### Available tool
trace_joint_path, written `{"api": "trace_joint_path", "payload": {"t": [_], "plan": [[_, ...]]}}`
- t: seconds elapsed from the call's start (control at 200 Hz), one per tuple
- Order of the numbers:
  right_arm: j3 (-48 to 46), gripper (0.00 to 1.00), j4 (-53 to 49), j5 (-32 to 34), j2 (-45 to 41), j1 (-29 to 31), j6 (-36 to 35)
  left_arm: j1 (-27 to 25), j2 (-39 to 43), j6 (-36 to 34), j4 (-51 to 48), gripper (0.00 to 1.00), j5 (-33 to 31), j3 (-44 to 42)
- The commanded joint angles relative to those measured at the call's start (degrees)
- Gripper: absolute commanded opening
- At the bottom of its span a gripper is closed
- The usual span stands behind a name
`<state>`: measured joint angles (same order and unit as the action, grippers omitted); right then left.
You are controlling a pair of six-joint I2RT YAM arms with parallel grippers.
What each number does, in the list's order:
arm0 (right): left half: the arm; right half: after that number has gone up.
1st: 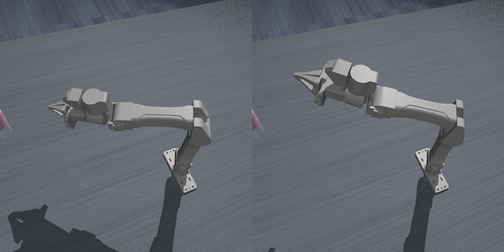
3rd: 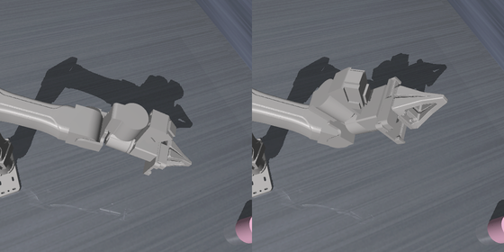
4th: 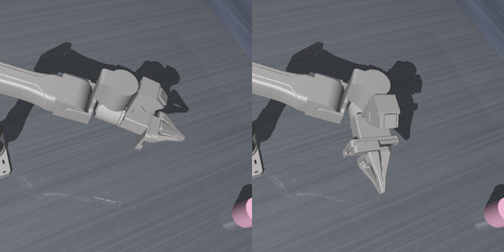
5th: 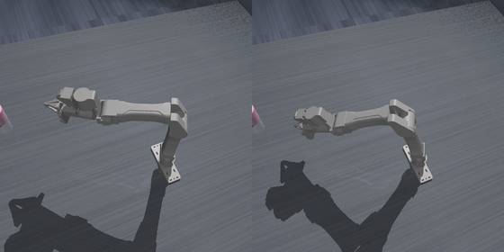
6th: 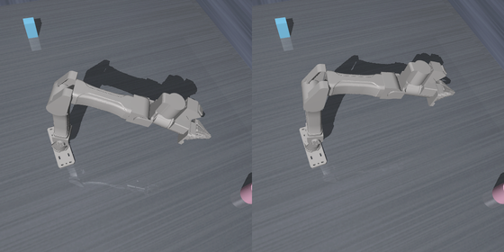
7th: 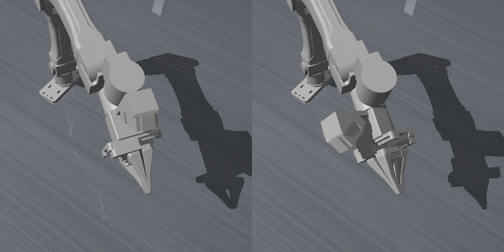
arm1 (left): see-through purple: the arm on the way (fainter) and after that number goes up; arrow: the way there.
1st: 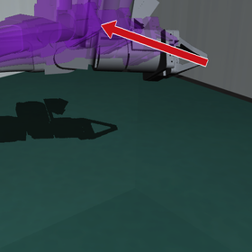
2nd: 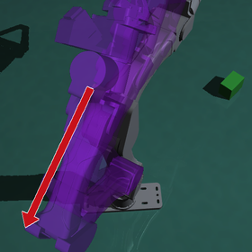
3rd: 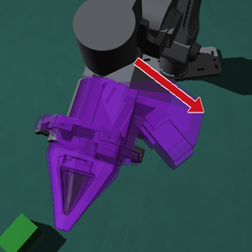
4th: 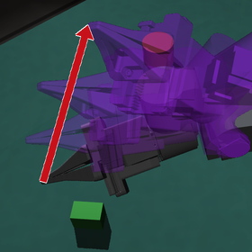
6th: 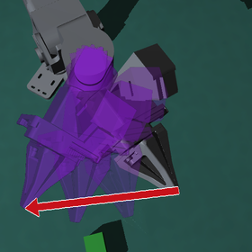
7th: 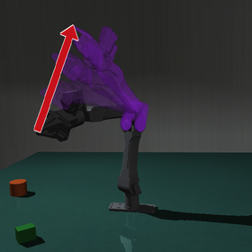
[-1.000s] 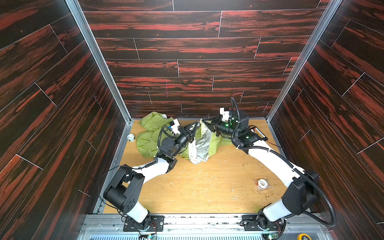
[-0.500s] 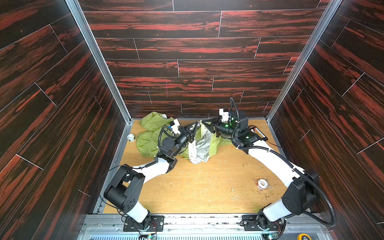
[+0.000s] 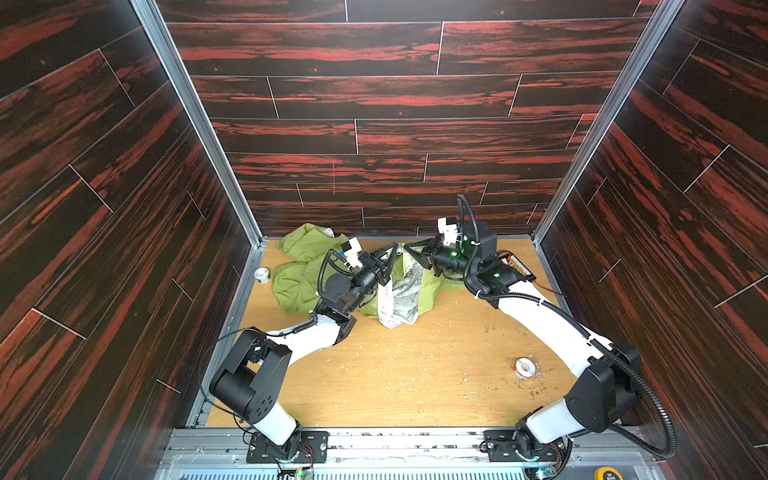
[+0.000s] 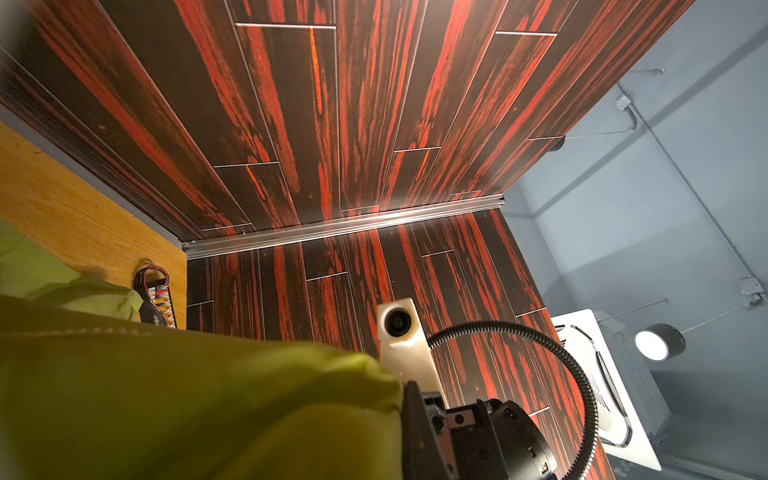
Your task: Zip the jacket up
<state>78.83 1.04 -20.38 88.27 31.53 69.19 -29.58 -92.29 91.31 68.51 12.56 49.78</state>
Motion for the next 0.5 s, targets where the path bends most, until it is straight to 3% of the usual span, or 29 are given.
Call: {"api": "trace_joint_path", "payload": {"t": [0.0, 0.496], "plan": [[-0.16, 0.00, -2.90, -3.65, -2.93, 1.43, -2.60, 0.40, -0.05, 0.45, 1.85, 0.00, -1.66, 2.49], [-3.15, 0.00, -3.96, -4.71, -5.04, 2.84, -3.03, 0.41, 1.40, -0.34, 1.03, 0.00, -2.74, 1.47]]}}
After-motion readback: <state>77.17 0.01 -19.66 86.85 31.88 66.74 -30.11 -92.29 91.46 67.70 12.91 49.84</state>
